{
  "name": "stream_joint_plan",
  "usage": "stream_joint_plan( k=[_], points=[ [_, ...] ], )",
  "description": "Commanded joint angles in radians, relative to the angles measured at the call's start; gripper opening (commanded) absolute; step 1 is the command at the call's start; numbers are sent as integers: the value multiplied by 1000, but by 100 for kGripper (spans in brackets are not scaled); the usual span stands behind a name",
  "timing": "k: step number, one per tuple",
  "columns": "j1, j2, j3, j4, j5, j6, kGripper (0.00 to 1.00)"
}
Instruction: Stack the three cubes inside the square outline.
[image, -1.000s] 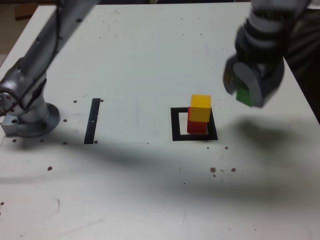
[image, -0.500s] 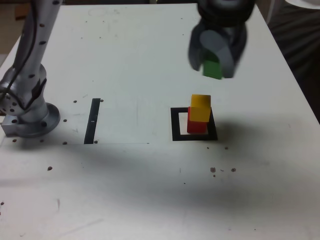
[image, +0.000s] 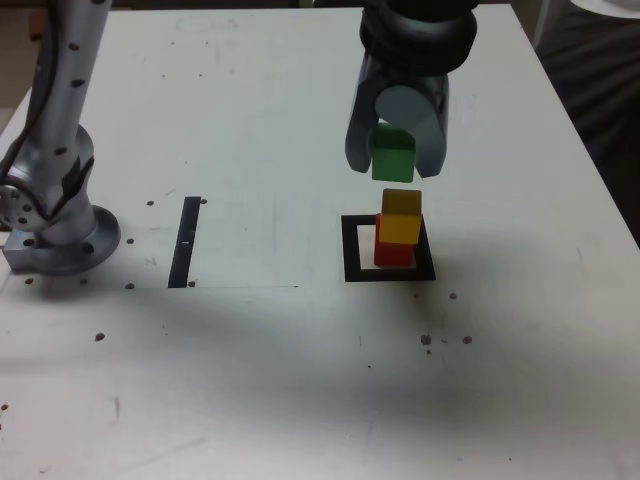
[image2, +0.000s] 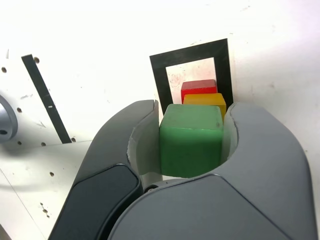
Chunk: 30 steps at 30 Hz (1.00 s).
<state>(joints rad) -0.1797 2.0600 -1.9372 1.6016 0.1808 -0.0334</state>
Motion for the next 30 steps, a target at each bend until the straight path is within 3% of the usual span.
stream_joint_plan(
  k=[1, 24, 26, 30],
  points=[
    [-1, -7, 1, 9, -4, -5, 33],
    [-1, 46, 14, -32, -29, -8, 34],
    [0, 51, 18, -38, -31, -6, 43],
    [1, 55, 30, -57, -34, 1, 79]
  ],
)
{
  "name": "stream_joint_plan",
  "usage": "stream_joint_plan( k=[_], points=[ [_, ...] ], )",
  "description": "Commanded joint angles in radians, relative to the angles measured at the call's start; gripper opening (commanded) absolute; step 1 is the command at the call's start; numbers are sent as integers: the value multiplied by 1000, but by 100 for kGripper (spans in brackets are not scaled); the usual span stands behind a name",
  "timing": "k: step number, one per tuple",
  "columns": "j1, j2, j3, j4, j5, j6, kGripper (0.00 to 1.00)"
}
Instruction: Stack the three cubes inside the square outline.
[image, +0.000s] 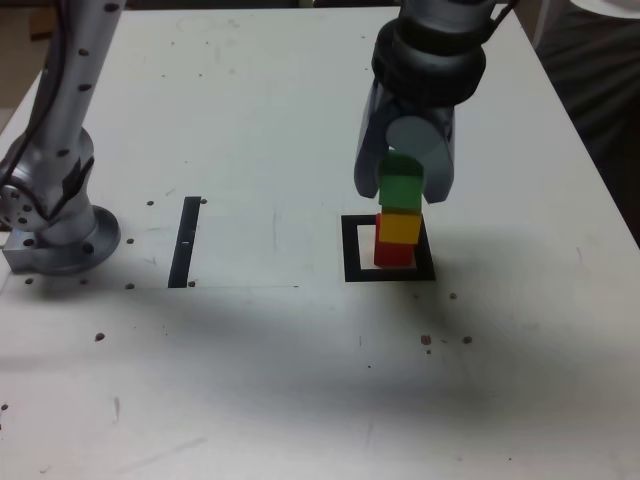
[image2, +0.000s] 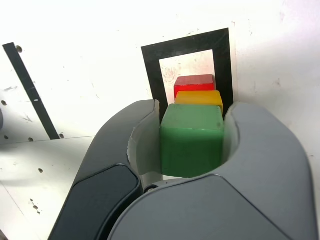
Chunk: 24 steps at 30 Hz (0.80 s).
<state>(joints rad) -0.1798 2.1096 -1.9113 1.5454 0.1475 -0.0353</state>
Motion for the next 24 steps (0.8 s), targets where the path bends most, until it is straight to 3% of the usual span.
stream_joint_plan(
  k=[1, 2, 4, 14, 24],
  points=[
    [2, 6, 8, -5, -2, 5, 87],
    [3, 6, 13, -9, -3, 6, 94],
    [4, 5, 19, -10, -4, 6, 98],
    [6, -41, 54, -29, 20, -2, 99],
    [6, -214, 166, -30, 74, -34, 100]
  ],
)
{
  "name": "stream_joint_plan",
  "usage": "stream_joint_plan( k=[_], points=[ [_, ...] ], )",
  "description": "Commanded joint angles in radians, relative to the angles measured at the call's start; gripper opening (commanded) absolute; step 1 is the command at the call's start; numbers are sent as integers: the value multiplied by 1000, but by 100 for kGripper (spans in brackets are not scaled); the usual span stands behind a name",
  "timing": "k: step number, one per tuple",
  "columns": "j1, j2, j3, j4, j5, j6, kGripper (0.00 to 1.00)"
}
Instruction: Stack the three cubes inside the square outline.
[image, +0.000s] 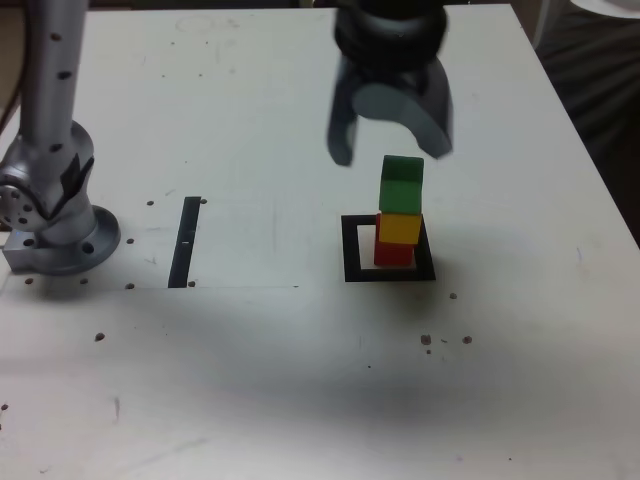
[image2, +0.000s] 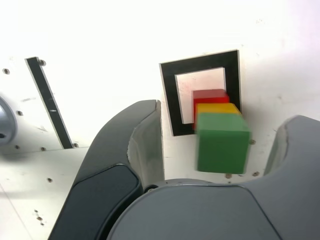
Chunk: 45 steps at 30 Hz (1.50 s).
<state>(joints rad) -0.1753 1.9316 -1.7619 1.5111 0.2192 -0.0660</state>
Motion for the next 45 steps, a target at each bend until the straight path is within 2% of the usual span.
stream_joint_plan(
  k=[1, 8, 12, 16, 21, 26, 33, 45],
  points=[
    [2, -55, 34, 6, 4, -6, 100],
    [3, -193, 212, 12, 6, -43, 99],
    [4, -267, 335, 5, -6, -74, 99],
    [4, -331, 470, -32, -40, -102, 99],
    [4, -398, 656, -146, -97, -124, 99],
    [4, -419, 792, -252, -136, -129, 99],
    [4, -420, 934, -386, -165, -139, 99],
    [5, -417, 977, -408, -171, -141, 99]
  ],
)
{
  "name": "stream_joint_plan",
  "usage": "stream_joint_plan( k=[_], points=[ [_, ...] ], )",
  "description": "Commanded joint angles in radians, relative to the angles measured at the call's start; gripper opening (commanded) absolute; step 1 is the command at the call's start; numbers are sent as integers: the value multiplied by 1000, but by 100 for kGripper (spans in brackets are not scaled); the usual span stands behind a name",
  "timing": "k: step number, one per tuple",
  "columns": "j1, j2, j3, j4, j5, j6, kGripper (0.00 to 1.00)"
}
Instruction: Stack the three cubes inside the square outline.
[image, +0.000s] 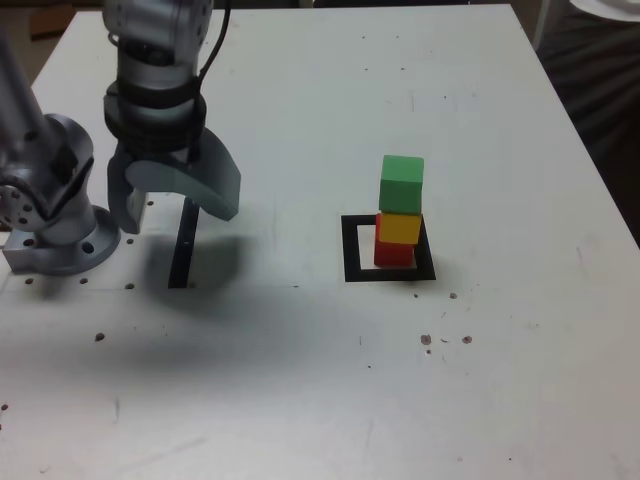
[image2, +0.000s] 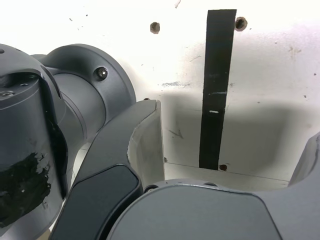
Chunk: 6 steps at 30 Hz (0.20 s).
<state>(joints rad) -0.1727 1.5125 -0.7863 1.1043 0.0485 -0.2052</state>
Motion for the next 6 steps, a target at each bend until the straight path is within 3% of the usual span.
stream_joint_plan(
  k=[1, 6],
  points=[
    [2, 2, 2, -1, -1, -2, 99],
    [2, 2, 2, -2, 1, -2, 99]
  ],
)
